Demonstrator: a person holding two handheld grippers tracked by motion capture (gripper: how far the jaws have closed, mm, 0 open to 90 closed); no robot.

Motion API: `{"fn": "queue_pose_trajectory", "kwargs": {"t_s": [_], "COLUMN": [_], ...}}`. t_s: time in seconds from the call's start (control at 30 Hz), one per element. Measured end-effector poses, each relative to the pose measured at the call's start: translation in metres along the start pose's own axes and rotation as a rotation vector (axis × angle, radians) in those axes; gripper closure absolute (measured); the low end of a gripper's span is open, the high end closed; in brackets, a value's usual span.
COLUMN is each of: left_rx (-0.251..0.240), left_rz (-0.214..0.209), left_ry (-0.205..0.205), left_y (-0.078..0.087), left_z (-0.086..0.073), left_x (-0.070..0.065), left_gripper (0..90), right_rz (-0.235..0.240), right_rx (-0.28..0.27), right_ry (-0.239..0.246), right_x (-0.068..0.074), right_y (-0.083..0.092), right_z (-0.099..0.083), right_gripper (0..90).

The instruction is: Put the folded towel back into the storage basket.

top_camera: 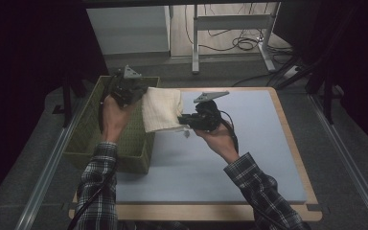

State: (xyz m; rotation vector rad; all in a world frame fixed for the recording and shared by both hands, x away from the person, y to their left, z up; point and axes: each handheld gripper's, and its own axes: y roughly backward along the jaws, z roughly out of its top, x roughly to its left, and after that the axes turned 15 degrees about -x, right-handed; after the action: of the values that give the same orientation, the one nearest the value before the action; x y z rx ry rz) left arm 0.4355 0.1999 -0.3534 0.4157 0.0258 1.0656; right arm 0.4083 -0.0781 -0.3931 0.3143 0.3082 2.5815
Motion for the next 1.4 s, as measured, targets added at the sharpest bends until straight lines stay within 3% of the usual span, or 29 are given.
{"fn": "queue_pose_trajectory", "kwargs": {"t_s": [0.27, 0.47, 0.63, 1.0, 1.4], "left_rx": [0.009, -0.008, 0.008, 0.057, 0.148], "left_rz": [0.060, 0.111, 0.135, 0.169, 0.171], "left_ry": [0.011, 0.036, 0.050, 0.064, 0.071], "left_y": [0.011, 0.023, 0.032, 0.048, 0.052], "left_z": [-0.011, -0.027, -0.040, -0.064, -0.100], "left_x": [0.024, 0.042, 0.057, 0.079, 0.096], "left_gripper": [85.2, 85.2, 85.2, 85.1, 85.0], "right_rz": [0.020, 0.039, 0.051, 0.084, 0.108], "right_rx": [0.007, 0.017, 0.028, 0.080, 0.191], "right_ry": [0.003, 0.022, 0.031, 0.058, 0.097], "right_x": [0.011, 0.025, 0.039, 0.064, 0.094], "right_y": [-0.038, -0.063, -0.082, -0.123, -0.172], "right_z": [0.003, 0.007, 0.007, 0.003, -0.011], "right_gripper": [83.1, 83.1, 83.0, 82.9, 82.9]}}
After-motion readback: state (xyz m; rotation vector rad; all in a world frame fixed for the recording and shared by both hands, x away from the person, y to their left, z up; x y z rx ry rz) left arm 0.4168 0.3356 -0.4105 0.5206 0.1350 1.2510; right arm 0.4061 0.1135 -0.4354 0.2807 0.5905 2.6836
